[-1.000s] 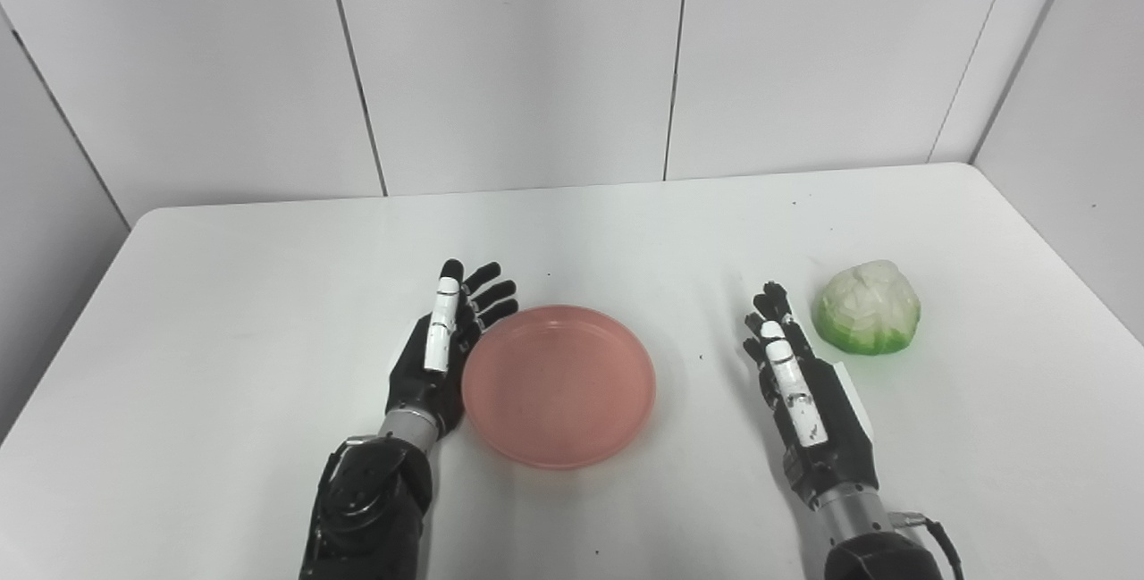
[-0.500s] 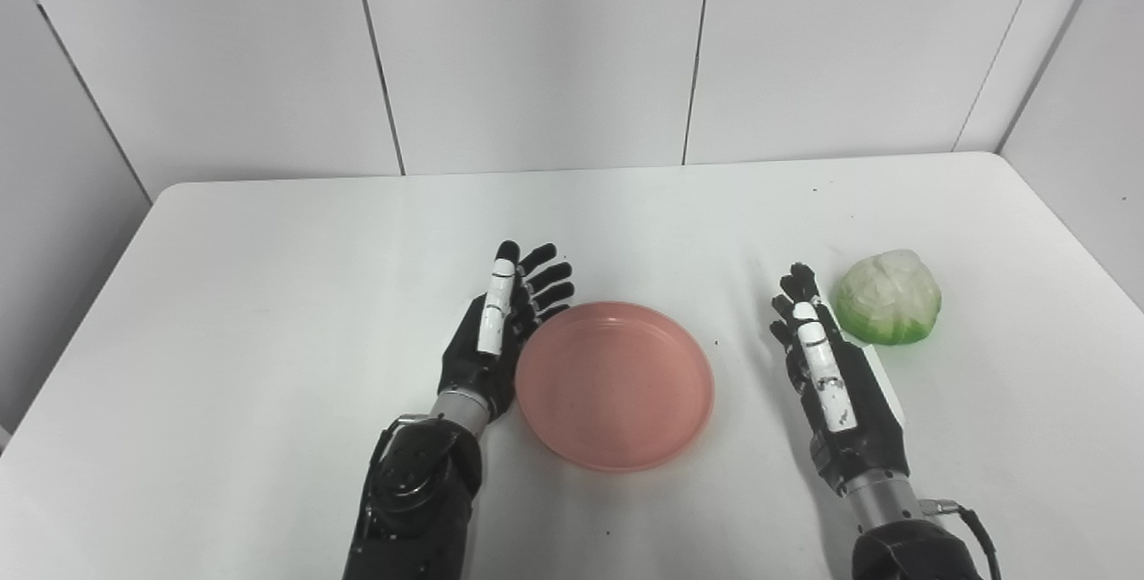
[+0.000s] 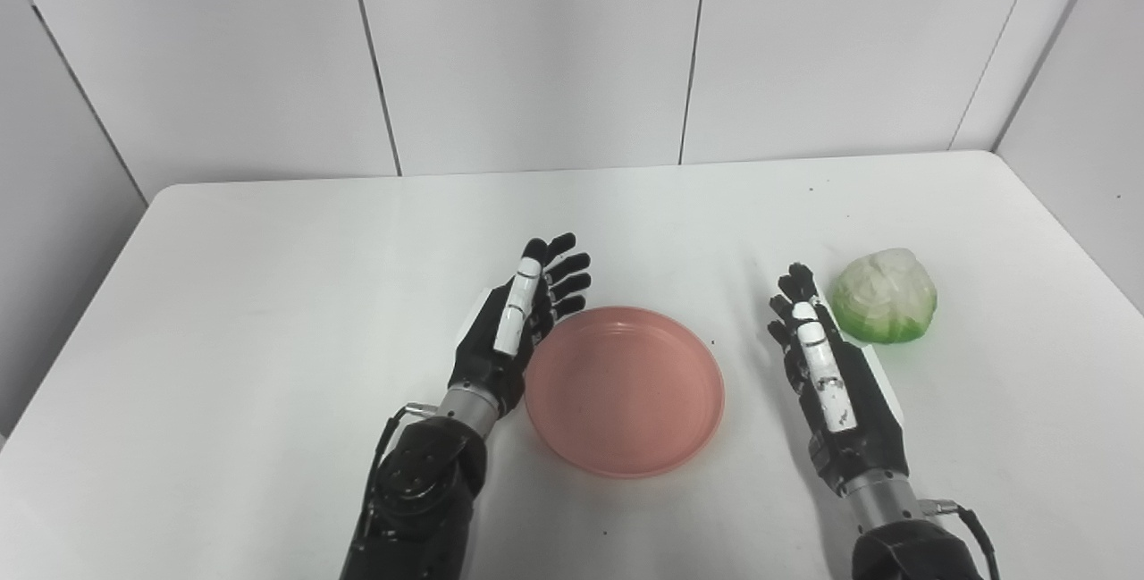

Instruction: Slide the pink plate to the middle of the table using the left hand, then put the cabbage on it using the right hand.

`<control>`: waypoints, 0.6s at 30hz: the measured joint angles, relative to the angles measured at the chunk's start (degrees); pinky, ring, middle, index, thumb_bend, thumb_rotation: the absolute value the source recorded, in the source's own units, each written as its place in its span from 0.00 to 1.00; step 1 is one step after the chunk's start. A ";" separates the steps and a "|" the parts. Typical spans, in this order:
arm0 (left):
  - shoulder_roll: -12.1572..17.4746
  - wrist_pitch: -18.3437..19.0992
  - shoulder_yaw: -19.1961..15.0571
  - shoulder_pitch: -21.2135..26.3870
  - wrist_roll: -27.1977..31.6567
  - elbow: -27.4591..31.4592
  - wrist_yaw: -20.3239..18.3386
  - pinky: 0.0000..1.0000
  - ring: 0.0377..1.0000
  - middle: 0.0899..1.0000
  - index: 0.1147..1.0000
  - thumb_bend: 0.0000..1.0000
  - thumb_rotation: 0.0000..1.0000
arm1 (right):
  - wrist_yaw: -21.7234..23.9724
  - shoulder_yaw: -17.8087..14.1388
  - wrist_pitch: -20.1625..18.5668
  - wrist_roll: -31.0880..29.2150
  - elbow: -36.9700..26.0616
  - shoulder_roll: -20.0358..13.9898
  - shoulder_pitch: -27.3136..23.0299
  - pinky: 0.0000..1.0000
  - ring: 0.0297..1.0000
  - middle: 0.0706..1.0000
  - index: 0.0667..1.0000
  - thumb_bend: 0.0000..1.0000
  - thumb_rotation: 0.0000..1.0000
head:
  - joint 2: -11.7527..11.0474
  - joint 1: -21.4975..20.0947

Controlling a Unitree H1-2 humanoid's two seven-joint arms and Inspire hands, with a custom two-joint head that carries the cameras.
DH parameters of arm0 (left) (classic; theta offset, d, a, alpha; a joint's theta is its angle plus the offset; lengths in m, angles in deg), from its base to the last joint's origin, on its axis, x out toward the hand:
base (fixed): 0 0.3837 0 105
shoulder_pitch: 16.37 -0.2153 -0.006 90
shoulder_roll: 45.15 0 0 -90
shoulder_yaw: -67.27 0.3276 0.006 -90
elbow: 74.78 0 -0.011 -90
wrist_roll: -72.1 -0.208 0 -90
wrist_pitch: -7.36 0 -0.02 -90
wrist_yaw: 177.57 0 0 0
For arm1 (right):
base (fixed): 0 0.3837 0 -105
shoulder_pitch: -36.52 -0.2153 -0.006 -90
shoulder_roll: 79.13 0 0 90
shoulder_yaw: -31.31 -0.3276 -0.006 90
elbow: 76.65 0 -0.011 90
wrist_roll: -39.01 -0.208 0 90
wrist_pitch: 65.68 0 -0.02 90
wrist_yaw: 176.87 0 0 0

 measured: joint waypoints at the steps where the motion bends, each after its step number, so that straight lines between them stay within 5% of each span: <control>1: 0.49 -0.02 -0.13 -0.39 -0.50 0.10 0.23 0.97 0.94 0.93 0.92 0.73 1.00 | 0.00 0.00 0.00 -0.02 0.00 0.00 0.02 1.00 1.00 1.00 1.00 0.55 0.87 | 0.00 0.00; 9: 2.54 -2.21 -3.85 -3.79 1.11 1.22 -0.41 1.00 1.00 1.00 1.00 0.71 1.00 | -0.17 -0.16 0.05 -0.02 0.05 0.27 -0.04 1.00 1.00 1.00 1.00 0.51 0.85 | -0.53 0.00; 18: 2.97 -3.41 -3.74 -6.21 0.89 2.51 -0.65 1.00 1.00 1.00 1.00 0.72 1.00 | -0.64 -0.31 1.23 2.80 1.38 0.19 -0.07 1.00 1.00 1.00 1.00 0.57 0.84 | -1.85 -0.26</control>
